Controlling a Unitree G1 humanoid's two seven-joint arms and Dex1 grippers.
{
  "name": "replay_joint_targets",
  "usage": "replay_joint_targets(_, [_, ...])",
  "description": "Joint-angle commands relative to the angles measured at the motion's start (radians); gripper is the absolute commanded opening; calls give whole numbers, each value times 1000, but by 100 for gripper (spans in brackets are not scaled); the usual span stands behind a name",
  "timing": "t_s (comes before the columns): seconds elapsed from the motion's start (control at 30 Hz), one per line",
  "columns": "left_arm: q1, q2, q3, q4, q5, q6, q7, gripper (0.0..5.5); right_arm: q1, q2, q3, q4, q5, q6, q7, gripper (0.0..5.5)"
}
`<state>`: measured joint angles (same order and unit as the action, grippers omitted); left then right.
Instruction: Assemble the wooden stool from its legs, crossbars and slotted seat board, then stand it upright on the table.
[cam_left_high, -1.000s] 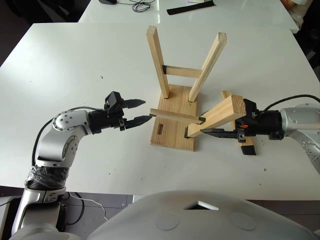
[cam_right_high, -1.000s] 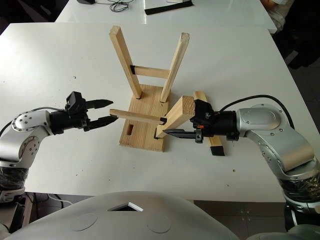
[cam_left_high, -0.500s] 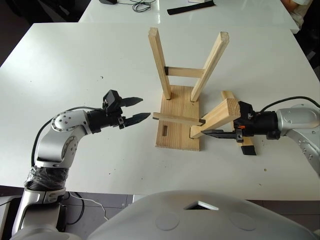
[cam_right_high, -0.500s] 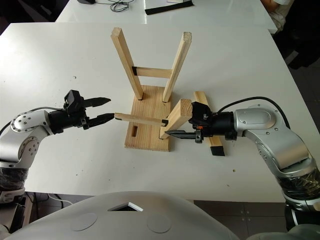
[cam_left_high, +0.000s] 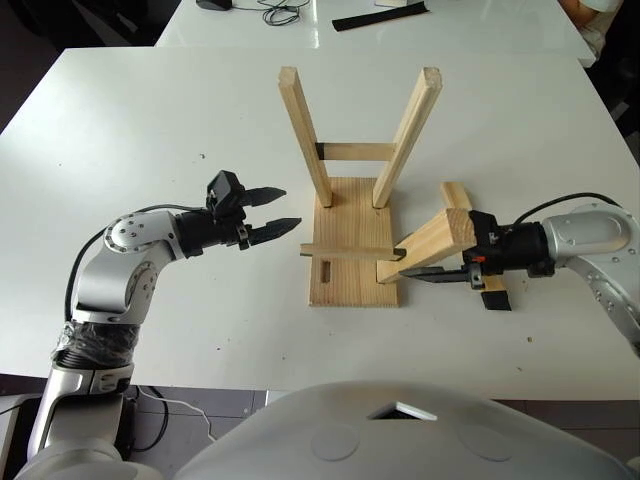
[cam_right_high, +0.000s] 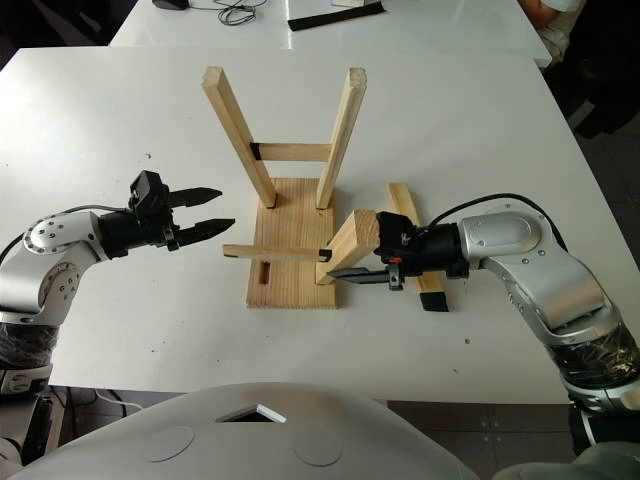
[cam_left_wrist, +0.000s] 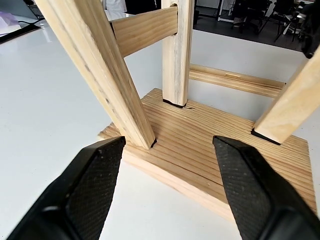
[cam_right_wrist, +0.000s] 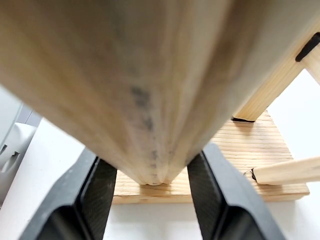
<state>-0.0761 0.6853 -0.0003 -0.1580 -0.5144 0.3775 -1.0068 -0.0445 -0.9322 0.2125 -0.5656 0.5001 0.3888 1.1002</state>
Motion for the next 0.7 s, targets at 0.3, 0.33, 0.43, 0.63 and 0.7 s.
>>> replay_joint_targets(0.3, [-16, -5, 2, 4, 18, 10, 12, 326, 64, -61, 28, 35, -27, 92, -38, 200])
replay_joint_targets(0.33, [-18, -6, 0, 6, 19, 10, 12, 326, 52, -62, 15, 42, -18, 96, -40, 200])
replay_joint_targets(0.43, [-25, -9, -2, 13, 23, 8, 11, 326, 29, -69, -9, 75, -19, 91, -39, 200])
replay_joint_targets(0.63, [-44, -22, -7, 37, 40, -3, 10, 326, -48, -42, -4, 157, -39, 85, -39, 200])
replay_joint_targets(0.7, [-50, -26, -8, 44, 45, -6, 9, 326, -74, -31, 13, 185, -50, 74, -32, 200])
